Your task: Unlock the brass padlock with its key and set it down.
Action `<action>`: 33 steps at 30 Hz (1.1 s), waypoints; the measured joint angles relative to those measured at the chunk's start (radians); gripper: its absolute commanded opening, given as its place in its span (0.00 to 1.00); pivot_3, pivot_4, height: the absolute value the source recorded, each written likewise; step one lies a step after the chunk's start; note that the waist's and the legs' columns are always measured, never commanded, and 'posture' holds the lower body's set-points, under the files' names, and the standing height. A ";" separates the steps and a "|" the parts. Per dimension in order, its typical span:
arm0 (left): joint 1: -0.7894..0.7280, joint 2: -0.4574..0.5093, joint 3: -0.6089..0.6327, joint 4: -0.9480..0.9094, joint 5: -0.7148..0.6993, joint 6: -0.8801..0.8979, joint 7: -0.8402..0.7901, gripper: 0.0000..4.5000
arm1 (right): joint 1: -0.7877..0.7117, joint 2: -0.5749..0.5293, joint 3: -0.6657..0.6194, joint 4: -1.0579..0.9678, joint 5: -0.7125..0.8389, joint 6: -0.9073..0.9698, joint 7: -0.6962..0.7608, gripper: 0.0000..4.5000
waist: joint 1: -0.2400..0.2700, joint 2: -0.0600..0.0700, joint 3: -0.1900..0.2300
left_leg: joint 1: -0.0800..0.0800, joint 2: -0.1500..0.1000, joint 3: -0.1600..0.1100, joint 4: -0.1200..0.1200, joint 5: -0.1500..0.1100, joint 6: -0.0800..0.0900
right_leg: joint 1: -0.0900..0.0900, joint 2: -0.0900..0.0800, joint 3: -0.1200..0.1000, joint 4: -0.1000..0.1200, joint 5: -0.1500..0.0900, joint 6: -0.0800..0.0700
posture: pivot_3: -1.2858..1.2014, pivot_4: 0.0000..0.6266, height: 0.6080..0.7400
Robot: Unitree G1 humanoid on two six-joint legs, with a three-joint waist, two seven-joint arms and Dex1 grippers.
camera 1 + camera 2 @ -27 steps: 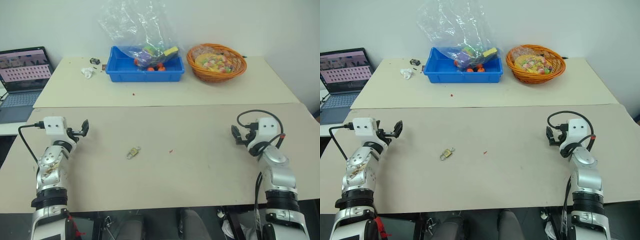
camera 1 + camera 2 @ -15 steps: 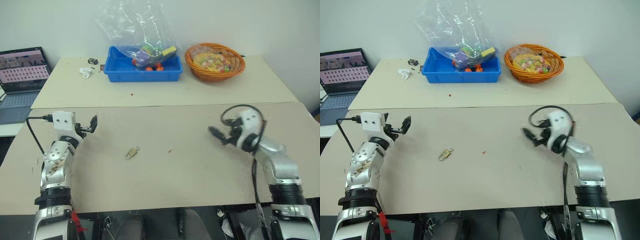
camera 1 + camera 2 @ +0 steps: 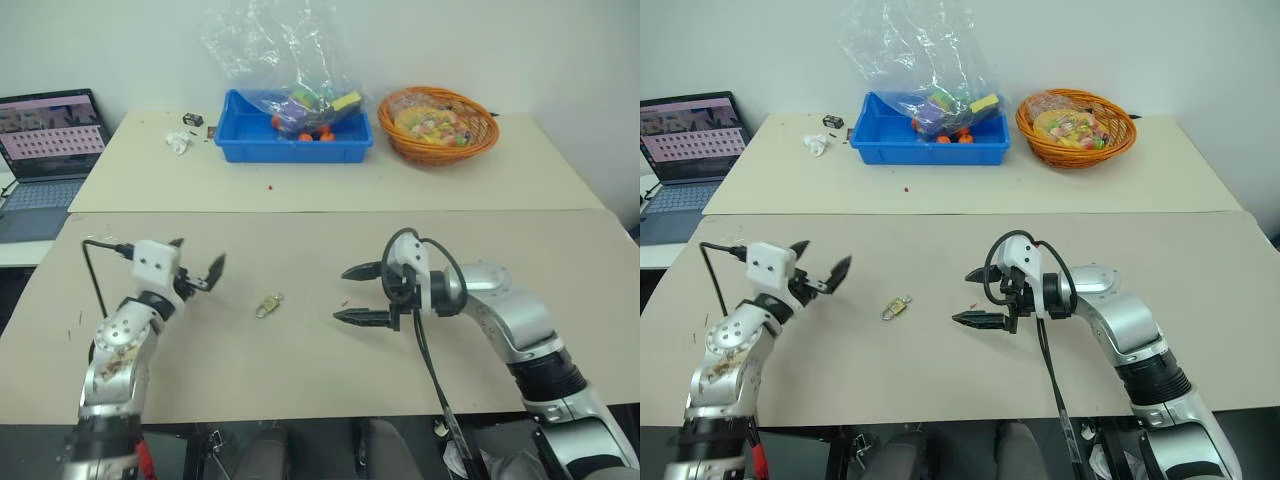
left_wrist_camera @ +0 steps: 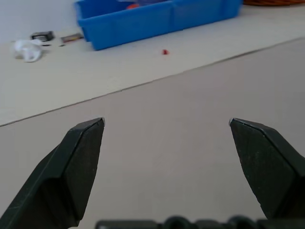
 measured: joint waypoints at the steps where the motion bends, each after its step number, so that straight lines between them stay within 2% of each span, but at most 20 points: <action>1: 0.048 0.017 -0.008 -0.054 -0.002 0.020 -0.016 0.99 | 0.000 0.003 0.000 0.008 -0.008 -0.004 -0.008 1.00 | -0.001 0.000 0.000 | -0.003 0.001 0.000 0.000 0.000 0.000 | -0.003 0.001 0.000 0.000 0.000 0.000 | 0.52 0.24 0.91; 3: 0.099 0.022 -0.012 -0.127 -0.019 0.059 -0.030 0.99 | -0.001 0.016 -0.004 0.027 -0.020 -0.007 -0.024 1.00 | 0.001 0.000 0.000 | -0.007 0.000 0.000 0.000 0.001 -0.002 | -0.009 0.001 0.000 0.000 0.000 -0.001 | 0.52 0.24 0.91; 7: 0.130 0.031 -0.056 -0.205 -0.036 0.092 -0.065 0.99 | 0.000 0.028 -0.008 0.040 -0.035 -0.010 -0.056 1.00 | 0.007 0.000 0.000 | -0.007 0.000 0.000 0.001 0.001 -0.002 | -0.008 0.001 0.000 0.000 0.000 -0.002 | 0.52 0.24 0.91; 14: 0.035 0.017 -0.183 -0.175 -0.034 0.115 -0.102 0.99 | 0.027 0.034 -0.047 0.007 -0.014 0.016 -0.085 1.00 | 0.008 0.000 0.000 | -0.008 0.000 0.001 0.002 0.001 -0.001 | -0.008 0.002 0.000 0.001 0.000 -0.002 | 0.52 0.24 0.91; 21: 0.011 -0.012 -0.189 -0.051 -0.033 0.118 -0.105 0.99 | 0.059 0.030 -0.080 -0.040 0.003 0.047 -0.118 1.00 | 0.000 0.001 0.000 | -0.008 0.000 0.001 0.002 0.001 -0.001 | -0.008 0.002 0.000 0.001 0.000 -0.002 | 0.52 0.24 0.91; 33: 0.041 -0.009 -0.198 -0.046 -0.004 0.121 -0.120 0.99 | 0.060 0.019 -0.123 -0.069 0.031 0.082 -0.152 1.00 | 0.001 0.002 -0.001 | -0.006 0.000 0.001 0.002 0.001 -0.001 | -0.007 0.002 0.000 0.001 0.000 -0.002 | 0.52 0.24 0.91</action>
